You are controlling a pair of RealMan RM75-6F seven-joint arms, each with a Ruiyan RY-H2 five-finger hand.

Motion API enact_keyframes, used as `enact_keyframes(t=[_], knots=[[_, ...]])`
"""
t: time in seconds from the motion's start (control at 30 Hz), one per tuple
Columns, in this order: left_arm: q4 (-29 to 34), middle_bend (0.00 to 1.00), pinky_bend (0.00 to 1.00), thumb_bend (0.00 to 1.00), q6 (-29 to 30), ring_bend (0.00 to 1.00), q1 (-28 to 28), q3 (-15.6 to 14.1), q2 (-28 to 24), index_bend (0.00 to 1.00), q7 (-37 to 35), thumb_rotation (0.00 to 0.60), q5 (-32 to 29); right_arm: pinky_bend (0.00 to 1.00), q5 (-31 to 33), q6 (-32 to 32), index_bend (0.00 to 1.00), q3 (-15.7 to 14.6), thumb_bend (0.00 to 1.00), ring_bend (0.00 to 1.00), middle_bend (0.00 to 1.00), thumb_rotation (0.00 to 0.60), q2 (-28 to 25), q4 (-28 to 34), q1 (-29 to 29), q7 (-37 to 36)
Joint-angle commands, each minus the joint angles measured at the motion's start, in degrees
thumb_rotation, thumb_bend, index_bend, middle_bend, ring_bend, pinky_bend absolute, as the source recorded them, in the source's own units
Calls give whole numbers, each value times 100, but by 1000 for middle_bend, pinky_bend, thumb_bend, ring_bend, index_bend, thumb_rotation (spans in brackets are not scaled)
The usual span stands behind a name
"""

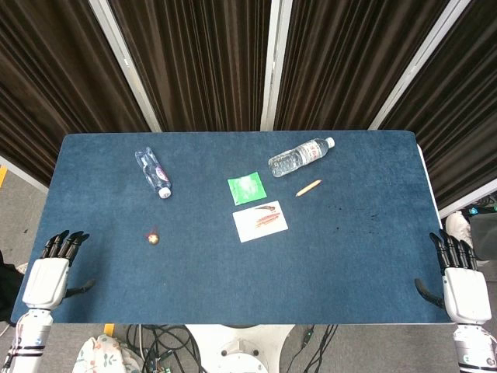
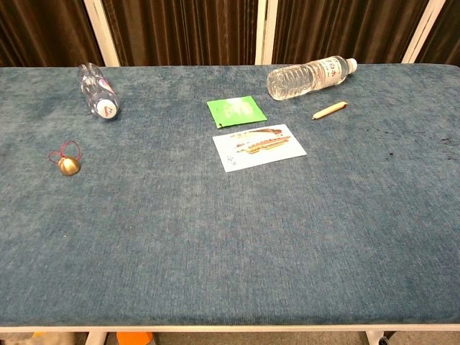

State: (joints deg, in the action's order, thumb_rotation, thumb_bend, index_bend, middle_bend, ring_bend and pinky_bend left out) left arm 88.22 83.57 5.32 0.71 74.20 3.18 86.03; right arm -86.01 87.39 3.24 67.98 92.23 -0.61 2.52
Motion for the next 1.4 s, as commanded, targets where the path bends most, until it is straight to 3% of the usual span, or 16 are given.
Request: enact_keyframes(t=[0.03,0.33,0.73,1.07,1.4], knots=[[11,106,102,121,-6,24,7,11,-3,143,3,600,-9,0,-17,13,0,-1,157,0,0,600,-4,-5,0,-6],[109,106,102,117,-156,24,143,105,1,143,-67,600,-50,0,6,47,0,15,157,0,0,600,-31,6,16,-25],[132,112,102,116,-1205,24,969,449,126,152,-403,600,-238,0,-3,42,0,7,158,0,0,600,-132,-36,17,-3],[-314,134,102,124,-2012,24,1607,633,564,216,-533,600,-545,0,26,-31,0,6,157,0,0,600,-109,-49,-15,1],[-631,170,102,152,-2288,24,1870,649,836,274,-457,600,-777,0,24,-20,0,20,158,0,0,600,-142,-25,-25,5]])
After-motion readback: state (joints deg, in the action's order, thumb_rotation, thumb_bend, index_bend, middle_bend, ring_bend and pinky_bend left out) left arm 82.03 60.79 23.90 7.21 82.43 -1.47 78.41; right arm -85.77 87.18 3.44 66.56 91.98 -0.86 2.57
